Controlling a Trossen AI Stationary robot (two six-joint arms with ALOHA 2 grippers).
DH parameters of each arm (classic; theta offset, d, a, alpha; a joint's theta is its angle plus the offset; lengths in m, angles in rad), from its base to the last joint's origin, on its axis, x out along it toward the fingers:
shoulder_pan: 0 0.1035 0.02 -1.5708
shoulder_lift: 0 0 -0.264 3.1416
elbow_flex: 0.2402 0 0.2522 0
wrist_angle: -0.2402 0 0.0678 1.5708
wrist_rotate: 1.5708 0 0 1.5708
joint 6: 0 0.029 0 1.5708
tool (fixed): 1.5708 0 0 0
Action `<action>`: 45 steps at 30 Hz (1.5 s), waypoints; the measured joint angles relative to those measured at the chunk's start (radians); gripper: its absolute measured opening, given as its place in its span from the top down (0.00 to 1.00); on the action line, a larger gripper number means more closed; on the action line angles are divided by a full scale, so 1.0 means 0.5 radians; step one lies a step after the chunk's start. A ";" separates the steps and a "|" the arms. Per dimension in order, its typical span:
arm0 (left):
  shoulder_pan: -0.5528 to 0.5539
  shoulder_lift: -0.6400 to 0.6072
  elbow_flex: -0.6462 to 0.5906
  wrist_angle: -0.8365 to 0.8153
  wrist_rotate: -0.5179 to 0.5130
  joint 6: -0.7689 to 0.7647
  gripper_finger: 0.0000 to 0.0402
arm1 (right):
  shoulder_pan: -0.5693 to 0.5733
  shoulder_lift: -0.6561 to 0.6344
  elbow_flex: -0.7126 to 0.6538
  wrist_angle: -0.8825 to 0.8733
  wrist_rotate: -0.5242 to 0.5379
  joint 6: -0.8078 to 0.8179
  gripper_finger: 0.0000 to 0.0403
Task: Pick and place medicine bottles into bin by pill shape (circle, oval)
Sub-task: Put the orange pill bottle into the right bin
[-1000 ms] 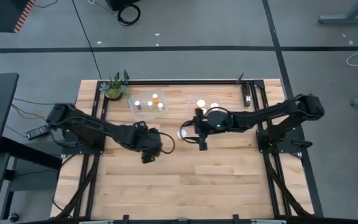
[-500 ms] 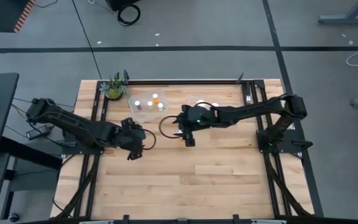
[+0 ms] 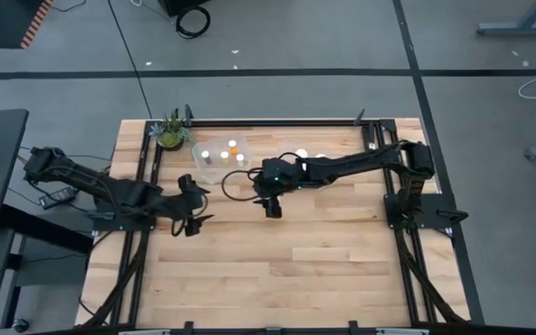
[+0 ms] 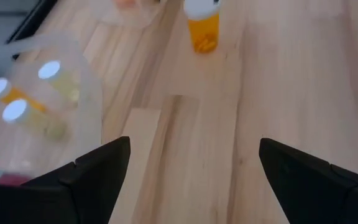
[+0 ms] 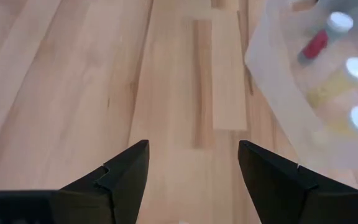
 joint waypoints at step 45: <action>-0.008 -1.066 -0.862 0.711 0.121 0.156 0.08 | 0.128 0.062 0.005 -0.419 0.262 -0.019 0.36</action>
